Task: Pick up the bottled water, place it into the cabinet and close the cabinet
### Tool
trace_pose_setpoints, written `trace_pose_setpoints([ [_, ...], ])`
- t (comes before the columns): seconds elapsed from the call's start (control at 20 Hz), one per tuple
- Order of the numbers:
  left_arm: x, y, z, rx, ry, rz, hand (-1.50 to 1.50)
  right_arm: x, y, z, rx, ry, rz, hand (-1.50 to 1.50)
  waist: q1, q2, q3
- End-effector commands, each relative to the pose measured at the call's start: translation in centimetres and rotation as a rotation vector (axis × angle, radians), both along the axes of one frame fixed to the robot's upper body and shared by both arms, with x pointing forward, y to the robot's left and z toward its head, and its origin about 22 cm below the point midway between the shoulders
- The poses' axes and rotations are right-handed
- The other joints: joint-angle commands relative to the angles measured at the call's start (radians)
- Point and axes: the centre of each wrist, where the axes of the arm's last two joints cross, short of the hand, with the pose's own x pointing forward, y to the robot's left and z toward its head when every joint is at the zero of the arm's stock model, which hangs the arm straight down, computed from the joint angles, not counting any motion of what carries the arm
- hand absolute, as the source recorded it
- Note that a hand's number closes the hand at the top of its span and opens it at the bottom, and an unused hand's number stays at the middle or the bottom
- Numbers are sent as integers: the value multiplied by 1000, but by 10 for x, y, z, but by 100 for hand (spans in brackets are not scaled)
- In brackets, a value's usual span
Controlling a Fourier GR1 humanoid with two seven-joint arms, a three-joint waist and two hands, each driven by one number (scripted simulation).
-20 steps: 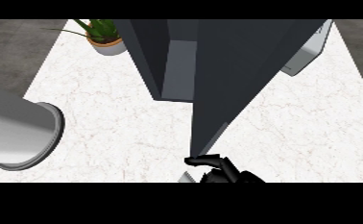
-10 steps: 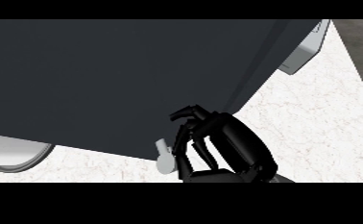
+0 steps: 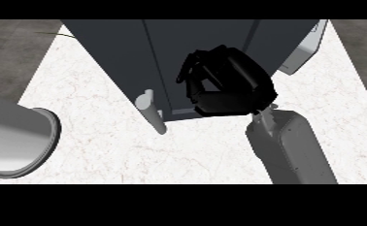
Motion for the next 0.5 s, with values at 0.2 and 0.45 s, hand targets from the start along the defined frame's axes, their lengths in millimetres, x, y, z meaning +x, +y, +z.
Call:
trace_pose_setpoints([
  [0.2,-23,10,7,-3,13,19,-150,57,-6,10,-27,-37,36,150,-5,-3,0],
  [0.45,-20,12,4,-3,18,-12,-150,71,27,16,-42,-28,68,150,2,0,0],
])
